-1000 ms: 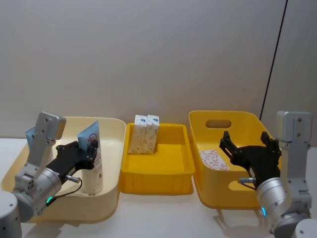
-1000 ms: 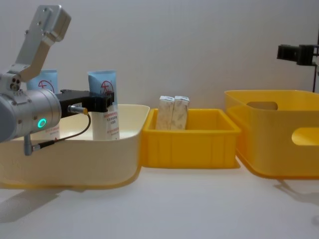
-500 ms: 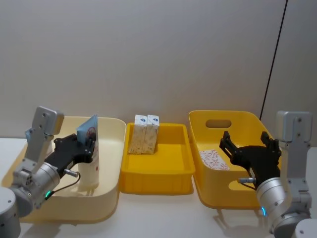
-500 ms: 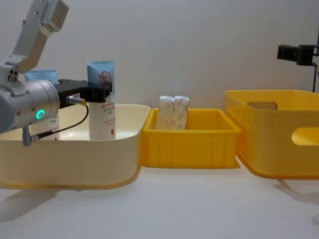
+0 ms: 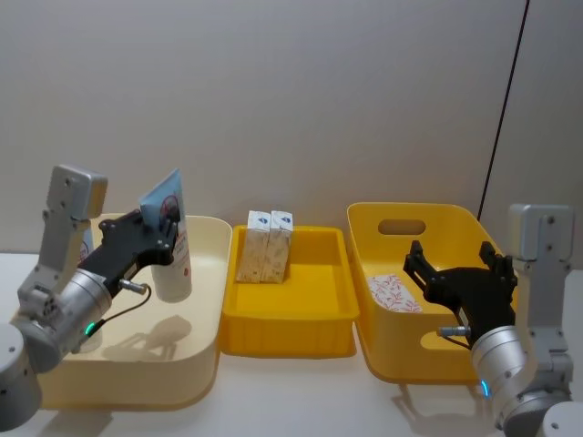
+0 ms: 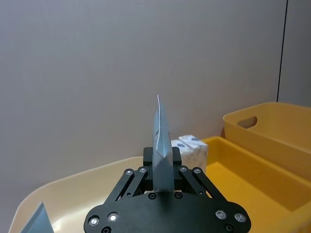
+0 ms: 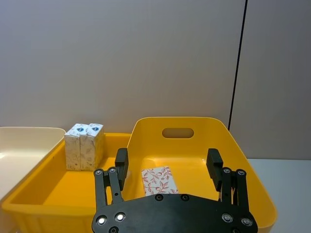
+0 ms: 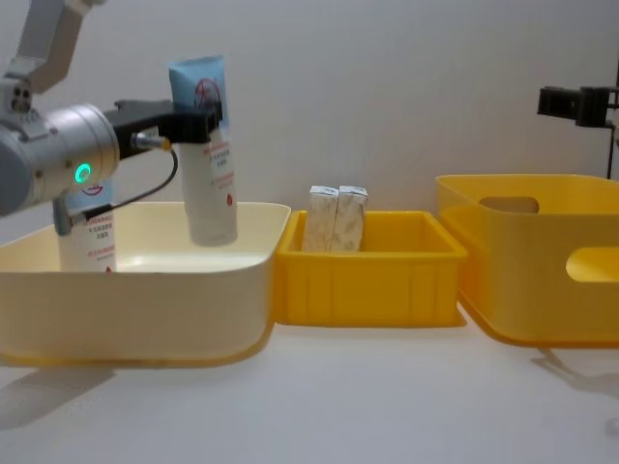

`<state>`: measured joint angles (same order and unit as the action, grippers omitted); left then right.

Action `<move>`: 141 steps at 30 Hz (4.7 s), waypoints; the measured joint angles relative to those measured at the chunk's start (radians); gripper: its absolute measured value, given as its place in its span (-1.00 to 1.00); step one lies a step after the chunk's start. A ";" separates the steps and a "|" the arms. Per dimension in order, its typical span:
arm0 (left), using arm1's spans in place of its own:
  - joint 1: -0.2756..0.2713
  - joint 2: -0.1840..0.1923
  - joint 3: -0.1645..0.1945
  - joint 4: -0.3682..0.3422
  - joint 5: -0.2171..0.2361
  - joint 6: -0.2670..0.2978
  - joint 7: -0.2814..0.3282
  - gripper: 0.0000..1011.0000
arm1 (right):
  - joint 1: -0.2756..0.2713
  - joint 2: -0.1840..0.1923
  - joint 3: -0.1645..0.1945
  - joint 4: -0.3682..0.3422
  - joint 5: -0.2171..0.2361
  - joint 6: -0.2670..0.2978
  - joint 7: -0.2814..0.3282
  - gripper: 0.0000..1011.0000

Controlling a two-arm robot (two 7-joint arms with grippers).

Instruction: Bimanual collaborative sorting of washing and personal care products

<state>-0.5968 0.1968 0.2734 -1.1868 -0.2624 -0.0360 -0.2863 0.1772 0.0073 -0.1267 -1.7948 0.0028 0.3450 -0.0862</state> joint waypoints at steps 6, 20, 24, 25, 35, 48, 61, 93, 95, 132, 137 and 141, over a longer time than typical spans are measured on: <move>-0.018 -0.001 -0.010 -0.016 -0.013 -0.018 -0.023 -0.61 | 0.003 0.002 -0.001 0.002 -0.003 -0.002 0.001 0.98; -0.050 0.020 -0.022 -0.085 -0.048 -0.047 -0.085 -0.61 | 0.037 0.052 -0.045 0.033 -0.041 -0.077 0.067 0.98; -0.050 0.026 -0.022 -0.106 -0.057 -0.050 -0.095 -0.60 | 0.045 0.069 -0.061 0.038 -0.045 -0.102 0.100 0.98; -0.049 0.027 -0.022 -0.109 -0.060 -0.050 -0.098 -0.60 | 0.047 0.075 -0.067 0.039 -0.046 -0.111 0.114 0.98; -0.042 0.034 -0.020 -0.143 -0.093 -0.063 -0.131 -0.61 | 0.063 0.117 -0.109 0.043 -0.043 -0.173 0.216 0.98; -0.053 0.056 0.013 -0.176 -0.116 -0.088 -0.210 -0.61 | 0.088 0.151 -0.143 0.065 -0.020 -0.218 0.295 0.98; -0.050 0.082 0.036 -0.225 -0.125 -0.084 -0.241 -0.61 | 0.142 0.107 -0.187 0.154 -0.097 -0.235 0.224 0.98; -0.051 0.089 0.066 -0.219 -0.148 -0.073 -0.218 -0.61 | 0.202 0.106 -0.226 0.187 -0.023 -0.202 0.374 0.98; -0.051 0.090 0.067 -0.218 -0.150 -0.072 -0.218 -0.61 | 0.202 0.103 -0.226 0.187 -0.020 -0.203 0.370 0.98; -0.094 0.101 0.122 -0.202 -0.210 -0.079 -0.294 -0.61 | 0.268 0.060 -0.241 0.264 0.029 -0.188 0.333 0.98; -0.099 0.105 0.131 -0.208 -0.217 -0.075 -0.306 -0.61 | 0.282 0.053 -0.247 0.280 0.032 -0.191 0.327 0.98; -0.102 0.107 0.138 -0.213 -0.223 -0.071 -0.314 -0.61 | 0.292 0.047 -0.251 0.294 0.034 -0.194 0.323 0.98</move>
<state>-0.6986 0.3040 0.4110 -1.3999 -0.4856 -0.1069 -0.6004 0.4691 0.0539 -0.3781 -1.5012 0.0365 0.1513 0.2373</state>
